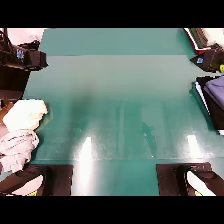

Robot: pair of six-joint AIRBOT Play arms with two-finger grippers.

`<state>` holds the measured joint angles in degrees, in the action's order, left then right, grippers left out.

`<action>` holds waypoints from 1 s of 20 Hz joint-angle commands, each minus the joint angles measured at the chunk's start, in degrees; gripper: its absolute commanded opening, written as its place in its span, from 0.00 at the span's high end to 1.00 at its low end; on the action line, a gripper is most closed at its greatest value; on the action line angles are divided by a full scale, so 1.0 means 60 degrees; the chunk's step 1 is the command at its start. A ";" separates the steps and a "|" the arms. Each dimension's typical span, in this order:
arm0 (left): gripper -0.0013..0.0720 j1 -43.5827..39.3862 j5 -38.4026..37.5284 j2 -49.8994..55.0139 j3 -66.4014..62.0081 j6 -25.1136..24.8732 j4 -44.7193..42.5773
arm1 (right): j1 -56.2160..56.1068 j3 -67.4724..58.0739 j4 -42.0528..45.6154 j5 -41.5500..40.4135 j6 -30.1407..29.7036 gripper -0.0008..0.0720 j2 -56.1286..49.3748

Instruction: Fold the shirts.

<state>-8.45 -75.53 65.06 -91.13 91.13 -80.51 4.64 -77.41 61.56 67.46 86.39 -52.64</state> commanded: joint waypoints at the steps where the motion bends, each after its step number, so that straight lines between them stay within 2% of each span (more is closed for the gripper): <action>1: 0.94 0.0004 0.0011 0.0007 0.0000 0.0000 -0.0004 | -0.0095 0.0004 -0.0011 0.0004 0.0000 0.95 0.0007; 13: 0.94 0.0004 0.0029 0.0007 0.0000 0.0000 -0.0004 | -0.0091 0.0004 -0.0007 0.0004 0.0000 0.95 0.0007; 15: 0.94 0.0004 0.0484 0.0011 0.0000 -0.0015 -0.0015 | -0.0091 0.0004 -0.0007 0.0007 0.0000 0.95 0.0007; 16: 0.85 0.0004 0.0506 0.0011 0.0000 -0.0062 -0.0142 | -0.0091 0.0004 -0.0007 0.0007 0.0000 0.95 0.0007; 17: 0.36 0.0004 0.0321 0.0033 0.0004 -0.0120 -0.0444 | -0.0091 0.0004 -0.0011 0.0007 0.0000 0.95 0.0007; 18: 0.09 0.0004 -0.0022 0.0087 0.0033 -0.0058 -0.0936 | -0.0091 0.0004 -0.0011 0.0022 0.0000 0.95 0.0007; 20: 0.10 0.0007 -0.0674 0.0055 0.0630 0.0113 -0.2473 | -0.0091 0.0004 -0.0011 0.0095 0.0000 0.95 0.0011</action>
<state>-8.47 -75.70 65.34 -89.82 90.98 -85.82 4.12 -77.41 61.52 67.51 86.39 -52.64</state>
